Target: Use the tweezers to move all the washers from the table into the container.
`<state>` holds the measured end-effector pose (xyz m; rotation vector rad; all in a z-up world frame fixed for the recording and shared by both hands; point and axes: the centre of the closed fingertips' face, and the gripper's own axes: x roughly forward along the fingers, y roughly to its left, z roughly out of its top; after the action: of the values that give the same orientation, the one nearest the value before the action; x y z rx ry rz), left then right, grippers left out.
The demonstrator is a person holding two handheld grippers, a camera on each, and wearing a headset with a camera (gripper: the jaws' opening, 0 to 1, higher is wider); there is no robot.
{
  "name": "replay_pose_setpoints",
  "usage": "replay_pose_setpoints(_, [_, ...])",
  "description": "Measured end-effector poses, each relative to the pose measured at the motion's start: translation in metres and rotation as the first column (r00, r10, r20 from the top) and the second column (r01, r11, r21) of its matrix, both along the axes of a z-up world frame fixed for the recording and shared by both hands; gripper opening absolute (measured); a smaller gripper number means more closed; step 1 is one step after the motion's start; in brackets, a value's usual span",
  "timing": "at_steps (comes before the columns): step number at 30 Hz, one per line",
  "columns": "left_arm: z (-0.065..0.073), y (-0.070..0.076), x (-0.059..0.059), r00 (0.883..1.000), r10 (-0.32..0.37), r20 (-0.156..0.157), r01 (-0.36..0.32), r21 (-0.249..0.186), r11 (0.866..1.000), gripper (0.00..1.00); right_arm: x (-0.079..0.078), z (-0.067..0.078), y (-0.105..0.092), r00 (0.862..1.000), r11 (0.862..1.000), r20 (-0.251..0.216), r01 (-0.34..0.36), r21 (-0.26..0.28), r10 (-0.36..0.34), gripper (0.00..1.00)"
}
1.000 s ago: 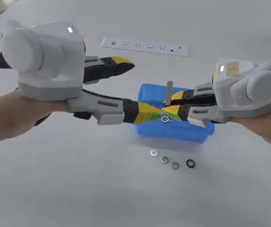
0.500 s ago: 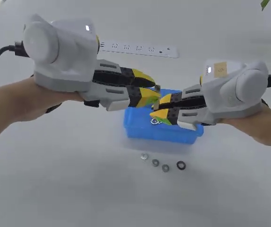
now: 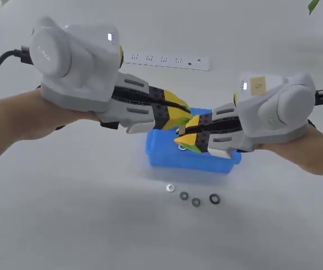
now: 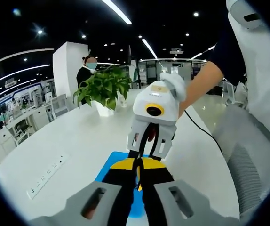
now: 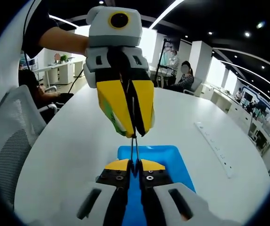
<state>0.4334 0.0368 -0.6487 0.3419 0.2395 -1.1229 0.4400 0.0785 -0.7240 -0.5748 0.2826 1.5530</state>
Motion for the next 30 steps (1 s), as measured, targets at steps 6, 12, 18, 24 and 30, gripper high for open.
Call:
replay_pose_setpoints(6, [0.005, 0.0, 0.003, 1.0, 0.008, -0.003, -0.008, -0.002, 1.0, 0.05, -0.001, 0.006, 0.0, 1.0, 1.0, 0.018, 0.009, 0.009, -0.009, 0.1])
replay_pose_setpoints(12, [0.011, 0.005, 0.007, 1.0, 0.024, 0.005, -0.024, -0.013, 1.0, 0.05, 0.001, 0.014, -0.002, 0.999, 0.999, 0.02, 0.035, 0.029, -0.035, 0.13])
replay_pose_setpoints(18, [0.015, 0.009, 0.004, 0.999, 0.02, 0.027, -0.02, 0.006, 1.0, 0.05, 0.001, 0.021, -0.008, 0.998, 0.998, 0.03, 0.062, 0.025, -0.063, 0.25])
replay_pose_setpoints(24, [0.024, 0.011, 0.002, 0.999, 0.031, 0.045, -0.031, 0.0, 1.0, 0.05, -0.006, 0.022, -0.018, 0.996, 0.997, 0.043, 0.075, 0.012, -0.076, 0.37])
replay_pose_setpoints(30, [0.032, 0.011, -0.009, 0.998, 0.022, 0.058, -0.023, 0.003, 1.0, 0.05, -0.02, 0.025, -0.036, 0.995, 0.996, 0.053, 0.087, 0.01, -0.088, 0.47])
